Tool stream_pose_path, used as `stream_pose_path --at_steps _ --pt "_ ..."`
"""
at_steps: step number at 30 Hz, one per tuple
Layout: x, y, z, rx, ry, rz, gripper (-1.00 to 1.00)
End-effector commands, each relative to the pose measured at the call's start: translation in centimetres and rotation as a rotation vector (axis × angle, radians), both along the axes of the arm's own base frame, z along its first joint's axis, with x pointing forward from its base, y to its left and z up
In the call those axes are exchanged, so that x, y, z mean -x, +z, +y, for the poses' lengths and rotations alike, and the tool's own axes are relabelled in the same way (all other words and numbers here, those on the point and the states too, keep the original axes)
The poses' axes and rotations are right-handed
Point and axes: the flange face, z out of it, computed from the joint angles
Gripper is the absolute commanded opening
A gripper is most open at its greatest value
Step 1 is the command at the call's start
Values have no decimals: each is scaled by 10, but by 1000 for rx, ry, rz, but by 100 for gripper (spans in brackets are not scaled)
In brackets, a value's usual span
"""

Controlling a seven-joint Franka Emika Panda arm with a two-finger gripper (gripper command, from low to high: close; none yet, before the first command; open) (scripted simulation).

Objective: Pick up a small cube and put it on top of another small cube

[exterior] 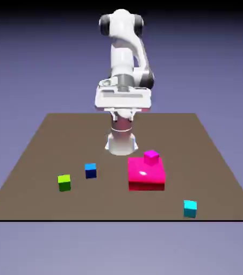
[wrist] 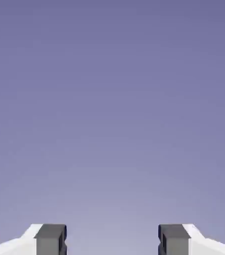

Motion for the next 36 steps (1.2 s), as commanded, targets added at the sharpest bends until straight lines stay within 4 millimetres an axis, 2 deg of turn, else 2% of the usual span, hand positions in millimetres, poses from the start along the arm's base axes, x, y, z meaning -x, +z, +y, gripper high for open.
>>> stream_pose_path --at_steps 1,6,10,14,19,21,27,28,29,34,35,36 --pt "-5 -11 -12 21 0 43 0" --pt "-22 -72 -76 98 15 262 0" --pt "-20 -123 -128 126 43 440 0" --pt "-5 -177 -180 123 85 616 0" --pt "32 -244 -240 75 157 825 0" --pt "36 -250 -245 68 164 842 0" --pt "41 -320 -246 68 164 842 0" --pt "41 -320 -246 68 164 842 -100" --pt "41 -320 -246 68 164 842 -100" --pt "36 -260 -245 69 164 842 -100" --pt "34 -248 -240 68 166 841 -100" --pt "25 -239 -218 66 182 834 -100"
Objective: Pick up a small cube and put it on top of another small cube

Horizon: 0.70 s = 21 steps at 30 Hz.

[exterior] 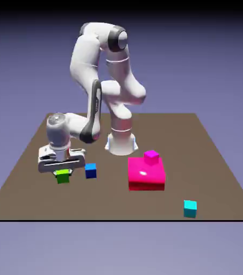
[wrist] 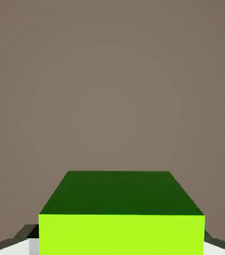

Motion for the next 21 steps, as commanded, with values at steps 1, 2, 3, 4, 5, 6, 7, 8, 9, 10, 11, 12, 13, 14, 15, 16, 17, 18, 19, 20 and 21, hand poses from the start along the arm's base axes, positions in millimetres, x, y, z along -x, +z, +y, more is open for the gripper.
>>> stream_pose_path --at_steps 1,2,3,4,5,6,7,8,9,10,11,12,13,14,15,16,17,18,19,20,21 --pt "-8 9 23 -7 15 -5 -100" --pt "-14 18 46 -15 29 -8 -100" --pt "-19 26 69 -21 43 -10 -100" --pt "-22 35 92 -27 58 -12 -100" --pt "-24 43 114 -32 73 -12 -100" --pt "-24 51 137 -36 88 -12 -100" --pt "-23 58 159 -39 104 -11 -100" --pt "-20 66 181 -41 119 -10 -100" --pt "-16 73 202 -42 135 -9 -100" --pt "-10 80 222 -42 151 -7 -100" --pt "-4 86 242 -41 166 -5 -100" --pt "4 92 261 -39 182 -3 -100" --pt "13 98 279 -36 197 -1 -100" --pt "23 103 296 -31 212 1 -100" --pt "33 108 313 -26 227 3 -100" --pt "45 112 328 -20 242 4 -100" --pt "57 117 342 -12 256 5 -100" --pt "70 120 355 -4 270 5 -100" --pt "83 124 367 5 283 5 -100" --pt "91 126 374 11 291 4 -100" --pt "91 126 374 11 291 4 -100"
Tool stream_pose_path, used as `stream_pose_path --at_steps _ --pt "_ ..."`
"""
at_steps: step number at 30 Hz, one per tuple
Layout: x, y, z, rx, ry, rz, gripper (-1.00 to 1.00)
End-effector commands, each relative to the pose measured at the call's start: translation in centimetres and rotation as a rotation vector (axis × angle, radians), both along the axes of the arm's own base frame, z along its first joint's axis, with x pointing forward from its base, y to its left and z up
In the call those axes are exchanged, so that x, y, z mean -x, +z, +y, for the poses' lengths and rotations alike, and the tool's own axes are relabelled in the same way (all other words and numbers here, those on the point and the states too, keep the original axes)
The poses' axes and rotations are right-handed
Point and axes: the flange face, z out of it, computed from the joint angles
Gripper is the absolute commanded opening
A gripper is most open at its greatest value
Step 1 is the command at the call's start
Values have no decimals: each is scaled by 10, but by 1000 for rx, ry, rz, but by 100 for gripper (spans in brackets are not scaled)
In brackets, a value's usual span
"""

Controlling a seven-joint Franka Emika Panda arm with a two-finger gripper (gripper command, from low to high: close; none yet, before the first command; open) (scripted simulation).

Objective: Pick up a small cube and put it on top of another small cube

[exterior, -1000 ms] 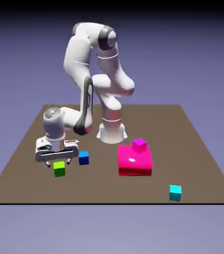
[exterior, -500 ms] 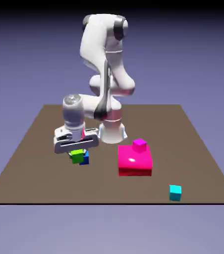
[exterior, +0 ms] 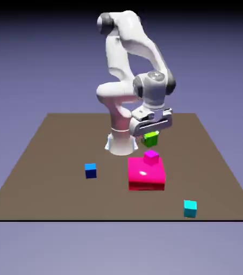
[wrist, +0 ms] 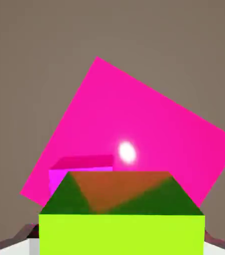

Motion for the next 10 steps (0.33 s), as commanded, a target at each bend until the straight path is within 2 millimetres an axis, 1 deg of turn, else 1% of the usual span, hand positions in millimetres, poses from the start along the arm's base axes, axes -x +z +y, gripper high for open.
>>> stream_pose_path --at_steps 1,6,7,8,9,10 --pt "-1 -12 0 3 0 -1 -100" --pt "4 -67 -2 3 0 -1 -100" --pt "4 -70 -3 3 0 -1 -100" --pt "4 -70 -3 3 0 -1 100" --pt "4 -70 -3 3 0 -1 100" --pt "2 -59 -2 3 0 -1 100"
